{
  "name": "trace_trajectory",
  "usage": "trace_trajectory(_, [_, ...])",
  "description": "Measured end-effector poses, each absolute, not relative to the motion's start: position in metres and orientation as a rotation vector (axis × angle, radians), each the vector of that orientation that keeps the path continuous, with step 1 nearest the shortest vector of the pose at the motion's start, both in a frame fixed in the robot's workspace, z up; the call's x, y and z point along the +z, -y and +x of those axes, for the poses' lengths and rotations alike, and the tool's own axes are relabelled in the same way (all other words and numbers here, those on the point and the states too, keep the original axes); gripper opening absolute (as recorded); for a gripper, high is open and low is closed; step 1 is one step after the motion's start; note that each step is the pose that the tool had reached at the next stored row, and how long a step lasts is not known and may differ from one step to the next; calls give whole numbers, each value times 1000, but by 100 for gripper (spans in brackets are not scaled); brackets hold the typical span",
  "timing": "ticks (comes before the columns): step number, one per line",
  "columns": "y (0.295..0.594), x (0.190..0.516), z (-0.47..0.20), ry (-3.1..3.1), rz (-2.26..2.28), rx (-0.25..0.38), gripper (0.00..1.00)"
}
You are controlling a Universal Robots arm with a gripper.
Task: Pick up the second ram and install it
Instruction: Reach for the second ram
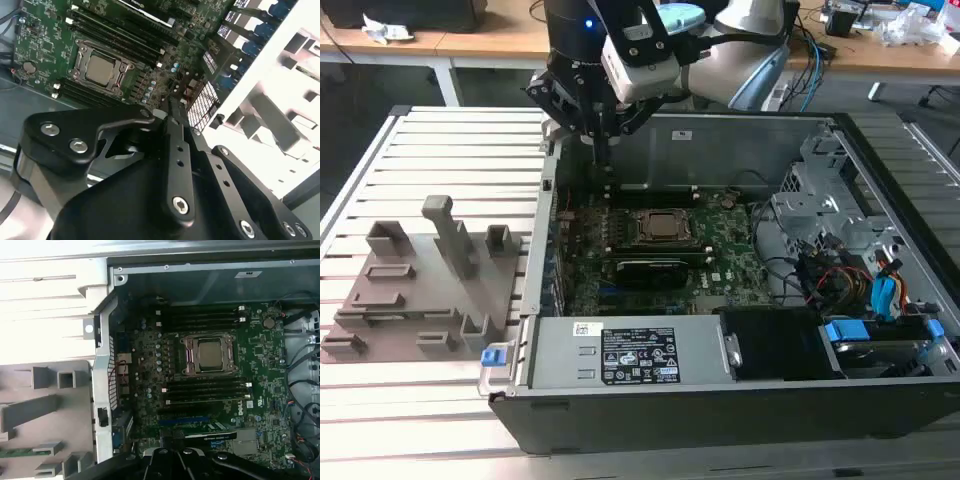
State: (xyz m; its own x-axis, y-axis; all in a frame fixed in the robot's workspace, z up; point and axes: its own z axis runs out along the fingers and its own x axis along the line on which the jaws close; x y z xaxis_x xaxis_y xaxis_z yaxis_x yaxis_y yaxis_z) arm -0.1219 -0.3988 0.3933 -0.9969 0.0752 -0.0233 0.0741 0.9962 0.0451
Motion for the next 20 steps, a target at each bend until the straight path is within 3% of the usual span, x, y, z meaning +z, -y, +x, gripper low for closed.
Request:
trace_trajectory(5, [399, 393, -165, -3114, 117, 69, 11])
trace_trajectory(20, [399, 391, -201, -3114, 116, 69, 11])
